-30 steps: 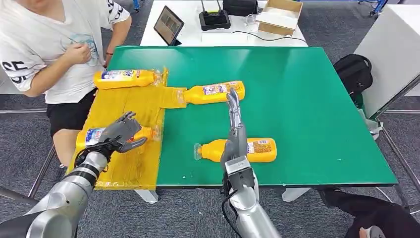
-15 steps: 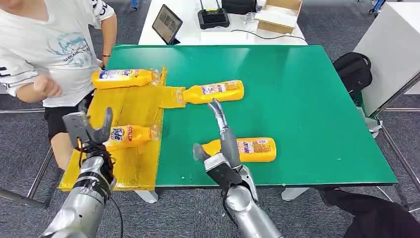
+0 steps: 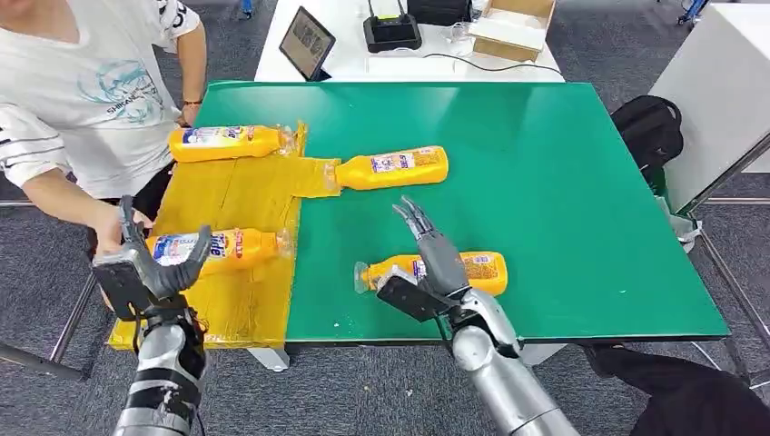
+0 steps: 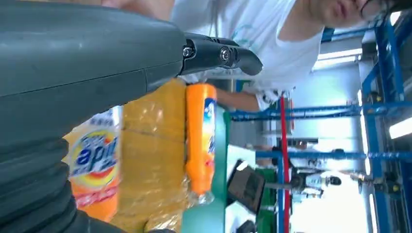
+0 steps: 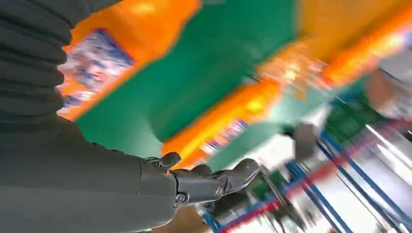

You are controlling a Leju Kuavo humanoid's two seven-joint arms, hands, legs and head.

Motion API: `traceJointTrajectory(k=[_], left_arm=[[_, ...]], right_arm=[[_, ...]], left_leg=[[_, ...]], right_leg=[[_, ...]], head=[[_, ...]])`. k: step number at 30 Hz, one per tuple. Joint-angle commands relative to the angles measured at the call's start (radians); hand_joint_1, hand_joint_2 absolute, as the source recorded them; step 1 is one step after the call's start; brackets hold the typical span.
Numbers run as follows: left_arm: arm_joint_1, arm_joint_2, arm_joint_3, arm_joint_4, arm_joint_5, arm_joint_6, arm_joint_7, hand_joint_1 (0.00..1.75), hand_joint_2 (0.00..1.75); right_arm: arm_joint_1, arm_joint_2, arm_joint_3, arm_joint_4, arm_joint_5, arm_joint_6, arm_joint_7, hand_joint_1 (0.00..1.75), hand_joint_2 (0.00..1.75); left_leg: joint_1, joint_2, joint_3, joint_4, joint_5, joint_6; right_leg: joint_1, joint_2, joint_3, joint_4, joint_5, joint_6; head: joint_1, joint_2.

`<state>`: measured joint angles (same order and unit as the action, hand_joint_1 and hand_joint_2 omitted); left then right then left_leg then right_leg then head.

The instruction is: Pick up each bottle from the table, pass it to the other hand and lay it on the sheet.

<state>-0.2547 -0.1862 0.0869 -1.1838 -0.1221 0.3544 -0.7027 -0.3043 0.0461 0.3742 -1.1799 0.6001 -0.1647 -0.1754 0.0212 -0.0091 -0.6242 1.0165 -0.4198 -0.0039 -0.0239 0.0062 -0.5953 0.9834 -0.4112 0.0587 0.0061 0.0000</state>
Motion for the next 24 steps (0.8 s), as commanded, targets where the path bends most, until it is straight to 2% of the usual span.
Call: traceJointTrajectory(k=[1,6,17,24], left_arm=[[0.043,-0.016,-0.053,0.005,0.009,-0.046,0.005,0.00,1.75],[0.040,-0.025,-0.063,0.030,-0.010,-0.054,0.005,0.00,1.75],[0.035,-0.026,-0.067,0.072,-0.020,-0.055,0.005,0.00,1.75],[0.024,-0.025,-0.059,0.095,-0.014,-0.063,0.005,0.00,1.75]], right_arm=[[-0.051,-0.106,0.016,0.137,0.024,0.105,0.053,0.00,1.75],[-0.062,-0.143,0.037,0.162,0.029,0.162,0.076,0.00,1.75],[-0.077,-0.188,0.032,0.162,0.049,0.158,0.108,0.00,1.75],[-0.135,-0.182,0.043,0.258,0.069,0.161,0.124,0.00,1.75]], left_leg=[[0.000,0.000,0.004,-0.001,-0.001,0.002],[0.000,0.000,0.004,-0.001,-0.001,0.002],[-0.001,0.000,0.002,-0.001,0.000,0.001],[0.000,0.002,0.004,-0.001,-0.001,0.002]], right_leg=[[0.000,-0.001,0.004,-0.002,-0.001,-0.002],[0.001,-0.001,0.004,-0.001,-0.001,-0.003],[0.000,-0.001,0.002,-0.001,0.000,-0.002],[0.000,0.000,0.004,-0.001,-0.001,-0.003]], head=[[0.000,0.000],[0.000,0.000],[0.000,0.000],[0.000,0.000]])
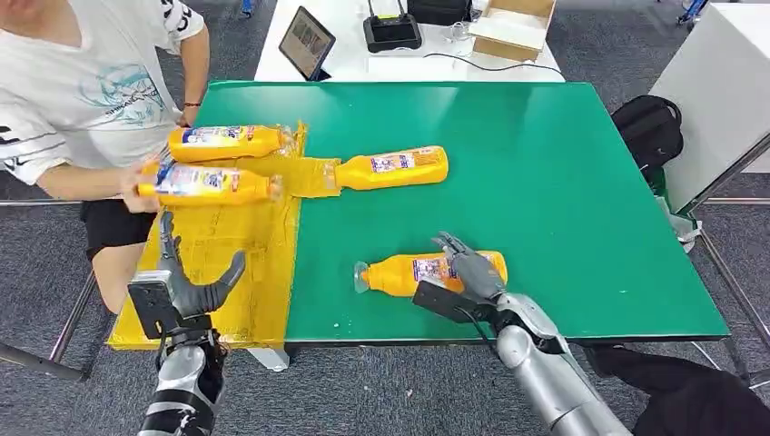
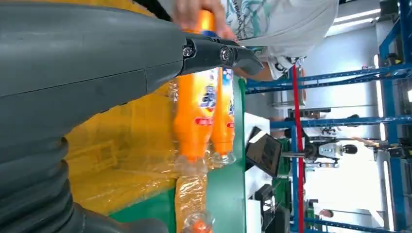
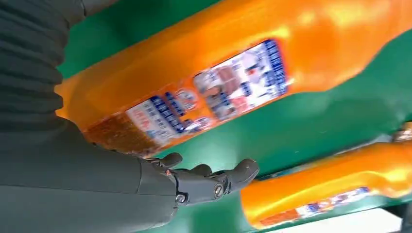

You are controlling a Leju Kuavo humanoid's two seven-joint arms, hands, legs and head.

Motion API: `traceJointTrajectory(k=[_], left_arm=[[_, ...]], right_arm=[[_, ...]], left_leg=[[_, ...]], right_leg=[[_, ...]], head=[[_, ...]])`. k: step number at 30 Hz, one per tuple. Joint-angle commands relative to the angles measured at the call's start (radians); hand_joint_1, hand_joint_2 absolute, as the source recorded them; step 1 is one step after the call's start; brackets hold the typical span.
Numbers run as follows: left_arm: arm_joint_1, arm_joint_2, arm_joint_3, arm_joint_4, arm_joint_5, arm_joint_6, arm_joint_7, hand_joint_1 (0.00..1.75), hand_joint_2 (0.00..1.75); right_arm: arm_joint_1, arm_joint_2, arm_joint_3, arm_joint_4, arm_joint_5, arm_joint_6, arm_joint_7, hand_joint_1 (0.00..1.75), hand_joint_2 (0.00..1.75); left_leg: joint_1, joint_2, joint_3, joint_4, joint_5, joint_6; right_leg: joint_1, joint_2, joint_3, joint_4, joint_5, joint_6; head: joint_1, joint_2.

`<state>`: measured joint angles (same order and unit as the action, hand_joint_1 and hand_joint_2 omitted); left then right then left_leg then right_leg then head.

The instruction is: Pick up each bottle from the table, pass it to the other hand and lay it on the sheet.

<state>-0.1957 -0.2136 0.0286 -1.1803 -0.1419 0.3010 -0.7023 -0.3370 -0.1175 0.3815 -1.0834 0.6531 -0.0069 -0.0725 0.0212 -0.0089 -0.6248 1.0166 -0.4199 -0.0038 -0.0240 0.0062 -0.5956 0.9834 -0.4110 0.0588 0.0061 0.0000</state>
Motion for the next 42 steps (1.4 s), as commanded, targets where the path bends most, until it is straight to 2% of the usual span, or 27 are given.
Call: traceJointTrajectory(k=[1,6,11,17,18,19,20,22,38,40,42], left_arm=[[-0.039,0.002,0.001,0.104,0.002,-0.014,0.004,0.00,1.75],[-0.047,-0.003,0.002,0.130,0.000,-0.023,0.004,0.00,1.75],[-0.064,-0.003,-0.005,0.163,0.001,-0.039,0.004,0.00,1.75],[-0.094,-0.007,-0.016,0.218,0.017,-0.050,0.004,0.00,1.75],[-0.099,-0.007,-0.020,0.227,0.020,-0.049,0.004,0.00,1.75],[-0.103,-0.005,-0.024,0.235,0.026,-0.050,0.004,0.00,1.75],[-0.103,-0.005,-0.024,0.235,0.026,-0.050,0.004,0.00,1.75],[-0.107,-0.005,-0.029,0.243,0.032,-0.053,0.004,0.00,1.75],[-0.115,-0.003,-0.048,0.258,0.043,-0.064,0.004,0.00,1.75],[-0.107,-0.005,-0.055,0.253,0.041,-0.063,0.004,0.00,1.75],[-0.078,-0.010,-0.056,0.213,0.041,-0.064,0.005,0.00,1.75]], right_arm=[[-0.116,-0.019,0.045,0.185,0.022,0.009,0.026,0.00,1.75],[-0.170,-0.015,0.065,0.272,0.027,0.028,0.032,0.00,1.75],[-0.219,-0.018,0.088,0.344,0.007,0.099,0.028,0.00,1.75],[-0.267,-0.011,0.128,0.452,-0.038,0.166,-0.016,0.03,1.75],[-0.273,-0.010,0.137,0.471,-0.053,0.172,-0.027,0.66,1.75],[-0.278,-0.010,0.151,0.485,-0.066,0.179,-0.032,1.40,1.75],[-0.278,-0.010,0.151,0.485,-0.066,0.179,-0.032,1.40,1.75],[-0.282,-0.013,0.168,0.503,-0.079,0.188,-0.035,1.75,1.75],[-0.276,-0.032,0.205,0.495,-0.146,0.213,-0.064,1.75,1.75],[-0.248,-0.022,0.170,0.460,-0.181,0.155,-0.089,1.75,1.75],[-0.161,0.026,0.067,0.333,-0.236,0.009,-0.124,1.75,1.75]], left_leg=[[0.000,0.002,0.003,-0.001,-0.001,0.001],[0.000,0.002,0.005,-0.001,-0.001,0.002],[0.000,0.001,0.004,0.000,-0.001,0.001],[0.000,0.000,0.005,-0.001,0.000,0.001],[0.000,0.000,0.006,-0.001,0.000,0.002],[0.000,-0.001,0.004,-0.001,0.000,0.001],[0.001,-0.001,0.005,-0.001,0.000,0.002],[0.000,-0.001,0.006,-0.001,0.000,0.001],[0.001,-0.002,0.009,-0.001,0.000,0.001],[0.001,-0.001,0.009,-0.001,0.000,0.001],[0.001,-0.001,0.009,-0.001,0.000,0.001]], right_leg=[[0.000,0.001,0.002,-0.001,0.000,-0.002],[0.001,0.000,0.004,-0.001,-0.001,-0.003],[0.001,0.000,0.004,-0.001,0.000,-0.003],[0.001,-0.001,0.005,-0.001,0.000,-0.003],[0.001,-0.002,0.006,-0.002,0.000,-0.003],[0.001,-0.002,0.004,-0.001,0.000,-0.002],[0.001,-0.002,0.006,-0.002,0.000,-0.003],[0.001,-0.002,0.006,-0.002,0.000,-0.002],[0.002,-0.003,0.009,-0.003,0.000,-0.002],[0.001,-0.003,0.009,-0.002,0.000,-0.001],[0.002,-0.003,0.009,-0.003,0.000,-0.001]], head=[[0.000,0.000],[0.000,0.000],[0.000,0.000],[0.000,0.000],[0.000,0.000],[0.000,0.000],[0.000,0.000],[0.000,0.000],[0.000,0.000],[-0.001,0.000],[0.000,0.000]])
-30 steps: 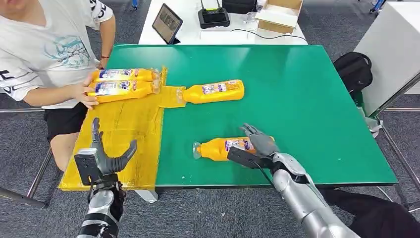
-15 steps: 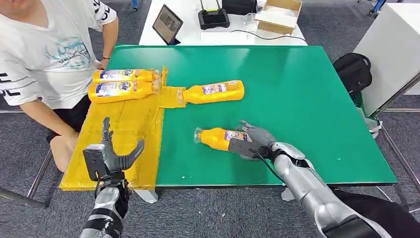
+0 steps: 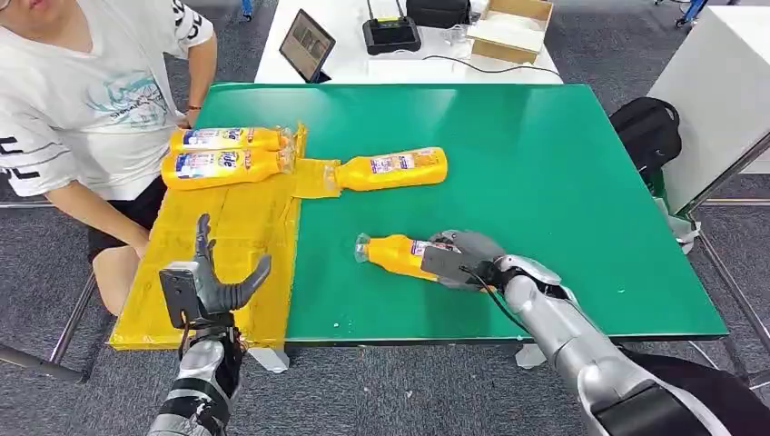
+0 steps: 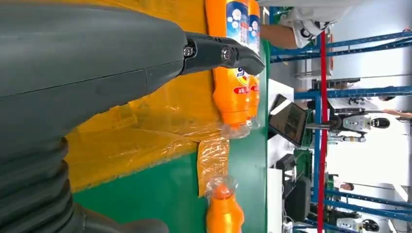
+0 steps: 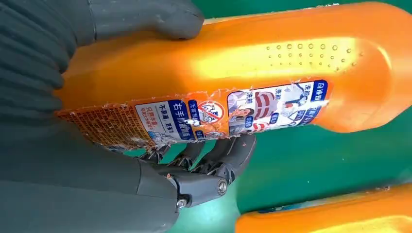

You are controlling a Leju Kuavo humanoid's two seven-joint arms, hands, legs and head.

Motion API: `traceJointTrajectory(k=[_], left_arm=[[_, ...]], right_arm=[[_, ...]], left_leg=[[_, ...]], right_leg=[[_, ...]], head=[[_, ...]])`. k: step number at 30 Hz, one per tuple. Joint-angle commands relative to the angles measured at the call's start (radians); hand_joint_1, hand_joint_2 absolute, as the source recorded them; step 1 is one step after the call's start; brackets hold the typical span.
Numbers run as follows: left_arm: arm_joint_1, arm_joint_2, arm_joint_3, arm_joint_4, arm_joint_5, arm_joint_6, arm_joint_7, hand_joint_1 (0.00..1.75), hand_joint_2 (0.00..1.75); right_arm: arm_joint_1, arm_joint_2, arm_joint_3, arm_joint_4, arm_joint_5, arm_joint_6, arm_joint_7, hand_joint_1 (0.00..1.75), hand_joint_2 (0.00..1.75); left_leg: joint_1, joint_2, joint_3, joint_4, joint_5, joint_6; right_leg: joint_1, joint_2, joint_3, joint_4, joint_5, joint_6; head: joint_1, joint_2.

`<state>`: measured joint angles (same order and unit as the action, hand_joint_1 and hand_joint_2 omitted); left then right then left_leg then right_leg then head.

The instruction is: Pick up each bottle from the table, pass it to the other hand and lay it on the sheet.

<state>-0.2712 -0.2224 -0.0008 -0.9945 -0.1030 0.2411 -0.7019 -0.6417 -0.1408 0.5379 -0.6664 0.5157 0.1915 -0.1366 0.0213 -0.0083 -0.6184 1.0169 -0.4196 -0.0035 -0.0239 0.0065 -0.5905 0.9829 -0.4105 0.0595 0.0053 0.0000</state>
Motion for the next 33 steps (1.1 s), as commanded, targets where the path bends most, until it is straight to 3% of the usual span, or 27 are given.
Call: traceJointTrajectory(k=[1,2,5,8,13,24,28,33], left_arm=[[0.010,-0.004,-0.027,0.005,0.001,-0.005,0.006,0.00,1.75],[0.030,-0.012,-0.030,-0.034,0.000,-0.012,0.010,0.00,1.75],[0.052,-0.027,-0.062,-0.097,0.012,-0.037,0.041,0.00,1.75],[0.058,-0.036,-0.106,-0.128,0.051,-0.077,0.071,0.00,1.75],[0.066,-0.030,-0.164,-0.154,0.108,-0.120,0.102,0.00,1.75],[0.073,-0.021,-0.217,-0.188,0.193,-0.222,0.147,0.00,1.75],[0.076,-0.018,-0.250,-0.201,0.291,-0.335,0.190,0.00,1.75],[0.079,-0.019,-0.272,-0.213,0.290,-0.336,0.190,0.00,1.75]], right_arm=[[0.180,0.067,-0.114,-0.153,-0.087,-0.243,-0.062,1.75,1.75],[0.258,0.120,-0.203,-0.303,-0.083,-0.383,-0.119,1.75,1.75],[0.374,0.210,-0.323,-0.591,-0.087,-0.558,-0.212,1.75,1.75],[0.421,0.249,-0.380,-0.715,-0.116,-0.656,-0.291,1.75,1.75],[0.442,0.274,-0.420,-0.752,-0.130,-0.736,-0.383,1.75,1.75],[0.445,0.269,-0.413,-0.717,-0.154,-0.716,-0.426,1.75,1.75],[0.452,0.272,-0.376,-0.648,-0.150,-0.648,-0.451,1.75,1.75],[0.457,0.295,-0.360,-0.612,-0.171,-0.617,-0.481,1.75,1.75]], left_leg=[[0.001,-0.002,0.004,-0.003,0.000,0.001],[0.001,-0.001,0.003,-0.002,0.000,0.001],[0.001,0.002,0.002,-0.001,-0.002,0.000],[0.000,0.000,-0.006,0.001,-0.001,0.000],[0.000,-0.004,-0.006,0.000,-0.002,0.002],[0.000,0.000,-0.005,-0.001,-0.002,0.001],[0.000,0.000,-0.004,-0.001,-0.002,0.001],[0.000,0.001,-0.004,-0.001,-0.002,0.001]], right_leg=[[0.002,-0.003,0.006,-0.004,0.000,-0.003],[0.002,-0.002,0.004,-0.002,0.000,-0.002],[0.001,0.001,0.003,-0.001,-0.001,-0.003],[0.001,0.000,-0.005,0.003,-0.001,-0.002],[0.000,-0.004,-0.005,0.002,-0.003,-0.002],[0.000,-0.001,-0.004,0.000,-0.001,-0.003],[0.001,-0.001,-0.003,-0.001,-0.002,-0.003],[0.001,0.000,-0.003,-0.001,-0.001,-0.003]], head=[[0.000,0.000],[0.000,0.000],[0.001,0.000],[0.000,0.000],[0.000,0.000],[0.000,0.000],[0.000,0.000],[0.000,0.000]])
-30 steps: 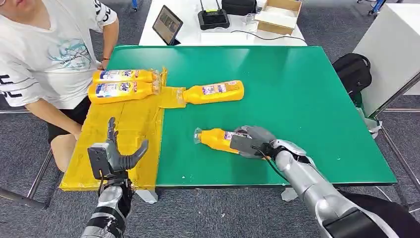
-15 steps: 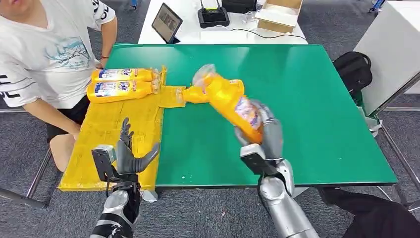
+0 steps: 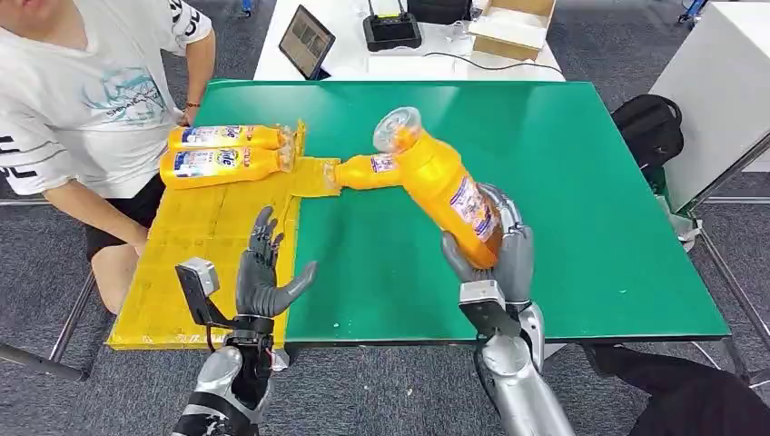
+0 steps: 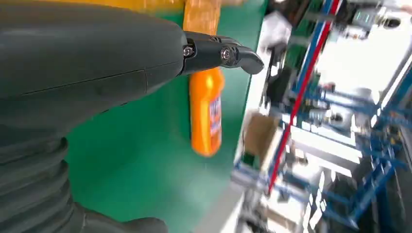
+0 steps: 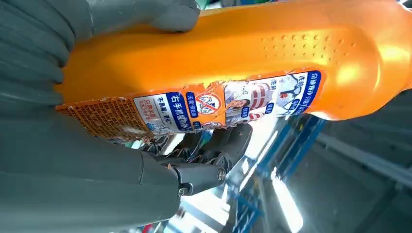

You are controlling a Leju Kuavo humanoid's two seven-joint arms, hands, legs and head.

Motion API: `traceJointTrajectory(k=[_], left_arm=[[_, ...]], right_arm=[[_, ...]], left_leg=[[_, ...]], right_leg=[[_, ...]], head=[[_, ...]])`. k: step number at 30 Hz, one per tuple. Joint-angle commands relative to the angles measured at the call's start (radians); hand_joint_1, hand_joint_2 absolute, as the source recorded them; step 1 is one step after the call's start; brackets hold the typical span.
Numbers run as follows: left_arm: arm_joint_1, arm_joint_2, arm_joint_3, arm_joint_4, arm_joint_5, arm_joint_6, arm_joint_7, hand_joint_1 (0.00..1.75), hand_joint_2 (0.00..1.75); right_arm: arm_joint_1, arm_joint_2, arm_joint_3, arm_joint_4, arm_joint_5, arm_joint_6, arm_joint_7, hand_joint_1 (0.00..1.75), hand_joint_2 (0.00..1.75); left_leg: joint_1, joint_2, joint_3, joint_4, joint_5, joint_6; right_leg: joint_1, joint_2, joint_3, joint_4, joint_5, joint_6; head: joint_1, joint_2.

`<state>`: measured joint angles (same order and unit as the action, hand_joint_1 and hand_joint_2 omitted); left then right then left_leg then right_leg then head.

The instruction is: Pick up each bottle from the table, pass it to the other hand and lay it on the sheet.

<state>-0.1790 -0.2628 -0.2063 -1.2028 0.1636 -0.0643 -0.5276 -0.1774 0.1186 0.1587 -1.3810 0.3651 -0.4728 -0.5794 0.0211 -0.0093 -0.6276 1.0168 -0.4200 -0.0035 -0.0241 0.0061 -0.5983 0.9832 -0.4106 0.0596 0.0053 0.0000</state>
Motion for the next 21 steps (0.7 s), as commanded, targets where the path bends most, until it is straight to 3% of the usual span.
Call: traceJointTrajectory(k=[1,4,11,21], left_arm=[[-0.013,0.024,-0.067,-0.004,0.026,-0.034,0.016,0.00,1.75],[-0.015,0.022,-0.089,-0.005,0.053,-0.074,0.026,0.00,1.75],[-0.044,0.009,-0.141,0.040,0.064,-0.094,0.035,0.00,1.75],[-0.044,0.012,-0.141,0.040,0.066,-0.095,0.034,0.00,1.75]], right_arm=[[-0.010,0.035,0.019,0.105,-0.020,0.048,-0.038,1.75,1.75],[-0.019,0.055,0.061,0.167,-0.030,0.115,-0.039,1.75,1.75],[-0.083,0.121,0.196,0.340,-0.015,0.135,-0.067,1.75,1.75],[-0.082,0.116,0.198,0.340,-0.016,0.132,-0.069,1.75,1.75]], left_leg=[[0.000,0.001,0.003,-0.001,-0.001,0.001],[0.000,0.003,0.006,-0.001,-0.002,0.001],[0.000,0.005,0.005,-0.001,-0.002,0.001],[0.000,0.002,0.005,-0.001,-0.001,0.002]], right_leg=[[0.001,0.000,0.003,-0.001,0.000,-0.002],[0.001,0.001,0.005,-0.002,-0.001,-0.003],[0.001,0.003,0.004,-0.001,0.000,-0.004],[0.001,0.000,0.005,-0.001,-0.001,-0.003]], head=[[0.000,0.000],[0.000,0.000],[0.001,0.000],[0.000,0.000]])
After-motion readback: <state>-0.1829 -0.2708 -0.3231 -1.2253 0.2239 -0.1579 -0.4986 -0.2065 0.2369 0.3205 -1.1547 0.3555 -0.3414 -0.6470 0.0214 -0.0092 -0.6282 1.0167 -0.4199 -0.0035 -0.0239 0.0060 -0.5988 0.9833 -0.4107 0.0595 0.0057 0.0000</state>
